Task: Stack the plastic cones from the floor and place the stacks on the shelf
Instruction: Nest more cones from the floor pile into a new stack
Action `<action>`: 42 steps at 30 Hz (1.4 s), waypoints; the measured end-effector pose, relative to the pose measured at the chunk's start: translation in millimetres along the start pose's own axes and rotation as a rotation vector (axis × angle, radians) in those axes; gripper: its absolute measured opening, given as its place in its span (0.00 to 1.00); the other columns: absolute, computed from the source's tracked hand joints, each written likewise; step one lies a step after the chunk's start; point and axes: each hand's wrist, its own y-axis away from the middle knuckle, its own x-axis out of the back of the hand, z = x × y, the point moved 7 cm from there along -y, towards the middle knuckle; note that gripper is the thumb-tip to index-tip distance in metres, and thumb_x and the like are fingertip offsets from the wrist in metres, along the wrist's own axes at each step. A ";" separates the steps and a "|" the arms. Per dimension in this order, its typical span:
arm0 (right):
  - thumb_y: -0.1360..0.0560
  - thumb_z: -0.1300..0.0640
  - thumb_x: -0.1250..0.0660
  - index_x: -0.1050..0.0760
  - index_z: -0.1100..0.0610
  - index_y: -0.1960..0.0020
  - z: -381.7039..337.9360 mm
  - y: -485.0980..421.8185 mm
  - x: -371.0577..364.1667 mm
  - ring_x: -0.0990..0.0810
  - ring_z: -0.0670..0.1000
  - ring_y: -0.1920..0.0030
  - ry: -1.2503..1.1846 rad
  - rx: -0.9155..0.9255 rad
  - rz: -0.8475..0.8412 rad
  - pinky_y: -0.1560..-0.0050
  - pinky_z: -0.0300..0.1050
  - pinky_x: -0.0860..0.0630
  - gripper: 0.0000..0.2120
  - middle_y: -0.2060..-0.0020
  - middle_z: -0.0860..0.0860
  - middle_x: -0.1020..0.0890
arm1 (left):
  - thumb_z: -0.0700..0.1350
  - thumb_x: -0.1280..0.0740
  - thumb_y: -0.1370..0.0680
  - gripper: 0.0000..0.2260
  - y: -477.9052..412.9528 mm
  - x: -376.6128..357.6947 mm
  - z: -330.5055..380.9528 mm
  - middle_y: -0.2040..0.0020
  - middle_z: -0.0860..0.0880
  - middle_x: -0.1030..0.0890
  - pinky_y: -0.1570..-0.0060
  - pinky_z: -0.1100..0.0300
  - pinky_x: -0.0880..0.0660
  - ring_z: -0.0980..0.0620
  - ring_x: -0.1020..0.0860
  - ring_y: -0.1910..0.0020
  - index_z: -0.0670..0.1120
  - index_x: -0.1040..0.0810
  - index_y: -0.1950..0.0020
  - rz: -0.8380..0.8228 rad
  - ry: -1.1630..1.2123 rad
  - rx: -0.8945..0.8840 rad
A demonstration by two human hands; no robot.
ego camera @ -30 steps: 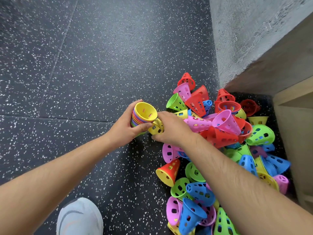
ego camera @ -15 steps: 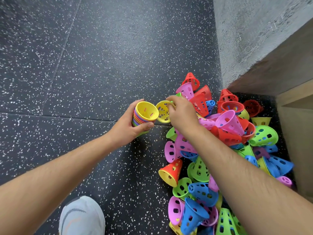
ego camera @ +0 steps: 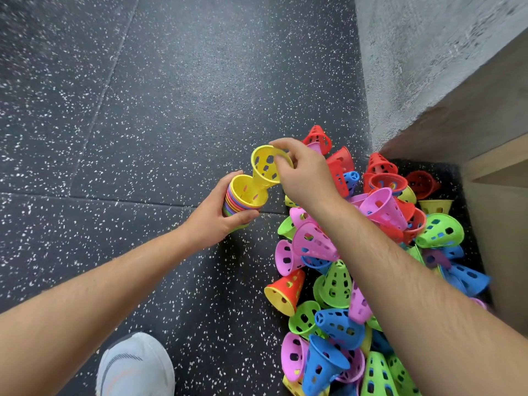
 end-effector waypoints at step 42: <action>0.21 0.55 0.34 0.23 0.45 0.35 75.5 -34.4 -17.3 0.30 0.58 0.35 0.883 0.021 -0.252 0.38 0.52 0.35 0.15 0.38 0.51 0.24 | 0.59 0.23 0.30 0.39 -4.9 -4.6 -6.0 0.34 0.59 0.23 0.38 0.72 0.29 0.61 0.22 0.36 0.67 0.39 0.25 -0.042 -0.015 0.016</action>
